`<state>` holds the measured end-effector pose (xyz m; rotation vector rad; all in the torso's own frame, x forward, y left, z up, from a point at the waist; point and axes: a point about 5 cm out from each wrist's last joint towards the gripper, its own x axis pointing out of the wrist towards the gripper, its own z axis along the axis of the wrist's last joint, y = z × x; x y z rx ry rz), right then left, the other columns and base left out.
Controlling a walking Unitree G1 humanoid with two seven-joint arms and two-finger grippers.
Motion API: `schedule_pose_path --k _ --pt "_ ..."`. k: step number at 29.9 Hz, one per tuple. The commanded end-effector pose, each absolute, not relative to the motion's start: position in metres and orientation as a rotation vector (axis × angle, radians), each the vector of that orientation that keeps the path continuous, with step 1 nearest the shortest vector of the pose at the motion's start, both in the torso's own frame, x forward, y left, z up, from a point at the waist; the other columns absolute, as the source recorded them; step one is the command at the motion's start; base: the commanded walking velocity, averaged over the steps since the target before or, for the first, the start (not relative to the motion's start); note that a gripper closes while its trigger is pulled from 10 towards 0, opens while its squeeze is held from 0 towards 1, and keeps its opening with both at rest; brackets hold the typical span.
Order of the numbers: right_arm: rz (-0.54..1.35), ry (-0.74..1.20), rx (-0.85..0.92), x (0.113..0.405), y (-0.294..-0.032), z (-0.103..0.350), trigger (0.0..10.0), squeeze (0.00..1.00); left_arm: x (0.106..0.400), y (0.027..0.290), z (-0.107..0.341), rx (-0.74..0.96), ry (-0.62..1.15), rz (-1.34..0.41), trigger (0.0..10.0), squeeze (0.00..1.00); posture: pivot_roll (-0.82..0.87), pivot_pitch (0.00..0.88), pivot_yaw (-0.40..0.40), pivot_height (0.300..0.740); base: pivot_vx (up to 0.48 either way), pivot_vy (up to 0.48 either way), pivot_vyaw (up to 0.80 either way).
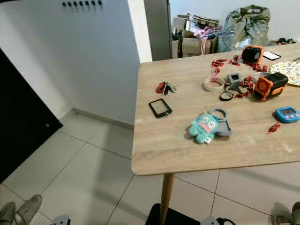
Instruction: Hang keys on a hook
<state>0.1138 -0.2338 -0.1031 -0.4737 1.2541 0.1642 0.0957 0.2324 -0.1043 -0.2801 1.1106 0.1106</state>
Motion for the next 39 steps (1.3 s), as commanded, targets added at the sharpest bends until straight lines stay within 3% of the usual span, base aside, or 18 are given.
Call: schedule_pose_path --k 1,8,17,30,39 --pt "0.184 1.249 -0.437 0.114 -0.222 -0.105 10.0 0.00 0.094 0.241 -0.103 -0.242 1.114 0.113 10.0 0.00 -0.07 0.066 0.101 0.740 0.000 0.000 0.00" --pt "0.196 1.243 -0.433 0.117 -0.220 -0.105 10.0 0.00 0.089 0.239 -0.104 -0.240 1.122 0.108 10.0 0.00 -0.07 0.066 0.101 0.740 0.000 0.000 0.00" --pt "0.206 1.239 -0.425 0.118 -0.220 -0.105 10.0 0.00 0.103 0.218 -0.106 -0.241 1.119 0.074 10.0 0.00 -0.07 0.068 0.097 0.740 0.000 0.000 0.00" --pt "0.233 1.249 -0.392 0.110 -0.216 -0.107 10.0 0.00 0.119 0.192 -0.107 -0.227 1.110 0.031 10.0 0.00 -0.07 0.079 0.095 0.740 0.000 0.000 0.79" --pt "0.246 1.253 -0.366 0.106 -0.214 -0.109 10.0 0.00 0.114 0.199 -0.107 -0.210 1.115 0.030 10.0 0.00 -0.08 0.083 0.099 0.740 0.000 0.000 0.80"
